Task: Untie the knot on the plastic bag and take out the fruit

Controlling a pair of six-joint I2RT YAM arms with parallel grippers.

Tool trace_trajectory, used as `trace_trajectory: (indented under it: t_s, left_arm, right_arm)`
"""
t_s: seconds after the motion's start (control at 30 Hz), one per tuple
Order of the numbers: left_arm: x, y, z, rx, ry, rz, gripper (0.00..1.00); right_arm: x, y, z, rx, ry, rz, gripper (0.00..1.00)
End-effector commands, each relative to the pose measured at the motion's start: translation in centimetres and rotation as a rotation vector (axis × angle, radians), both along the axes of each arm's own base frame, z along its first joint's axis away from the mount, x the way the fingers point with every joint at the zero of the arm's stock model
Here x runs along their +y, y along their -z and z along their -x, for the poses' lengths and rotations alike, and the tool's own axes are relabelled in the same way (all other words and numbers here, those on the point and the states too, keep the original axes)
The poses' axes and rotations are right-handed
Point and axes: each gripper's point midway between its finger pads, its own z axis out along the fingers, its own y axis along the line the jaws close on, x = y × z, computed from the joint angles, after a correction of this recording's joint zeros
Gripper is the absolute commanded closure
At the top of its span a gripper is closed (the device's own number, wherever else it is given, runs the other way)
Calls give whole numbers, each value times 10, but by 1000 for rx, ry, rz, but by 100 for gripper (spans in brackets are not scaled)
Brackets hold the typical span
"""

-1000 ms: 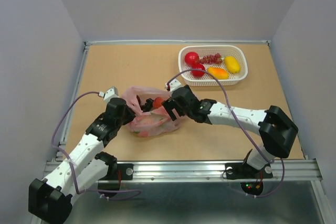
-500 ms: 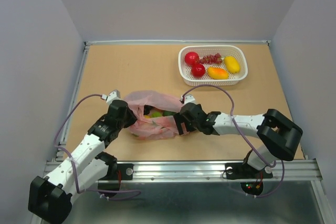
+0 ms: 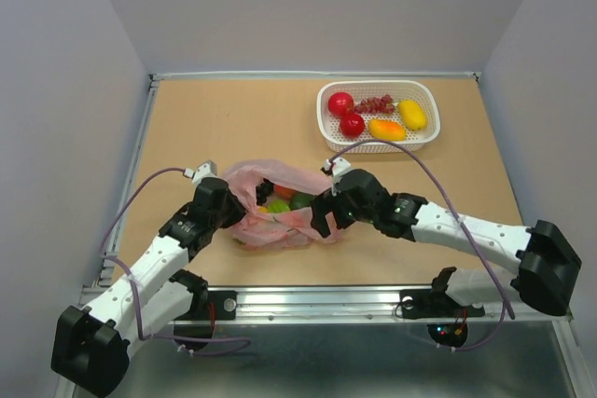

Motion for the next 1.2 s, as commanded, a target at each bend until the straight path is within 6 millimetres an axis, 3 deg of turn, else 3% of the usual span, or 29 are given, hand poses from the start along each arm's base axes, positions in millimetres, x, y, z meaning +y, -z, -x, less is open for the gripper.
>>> trace_trajectory:
  t_s: [0.0, 0.17, 0.27, 0.37, 0.47, 0.73, 0.83, 0.93, 0.97, 1.07, 1.17]
  left_arm:
    - [-4, 3, 1, -11, 15, 27, 100]
    - [-5, 0, 1, -19, 15, 37, 100]
    - [-6, -1, 1, -21, 15, 40, 100]
    - [-5, -2, 2, -22, 7, 48, 100]
    - [-3, -3, 2, -29, -3, 51, 100]
    - [-2, -5, 1, -32, -23, 61, 100]
    - [-1, -4, 1, -34, -33, 61, 100]
    - [-1, 1, 3, -23, -41, 66, 100]
    - [-1, 0, 3, -24, -43, 74, 100]
    - [0, 1, 4, -24, -61, 88, 100]
    - [3, 1, 6, -24, -86, 97, 100]
  right_arm:
    - [35, -88, -10, -139, -153, -125, 0]
    - [69, -131, -2, -159, -312, -226, 3]
    - [88, -121, -8, -145, -371, -203, 8]
    - [107, -90, -18, -111, -409, -160, 12]
    - [123, -80, -17, -96, -468, -175, 14]
    - [139, -14, -17, -4, -527, -109, 20]
    - [139, -3, -14, 13, -536, -104, 27]
    - [139, 2, -4, 40, -566, -111, 45]
    - [138, 1, 2, 47, -575, -118, 59]
    - [135, -9, 15, 40, -591, -133, 87]
    - [132, -16, 32, 49, -613, -151, 99]
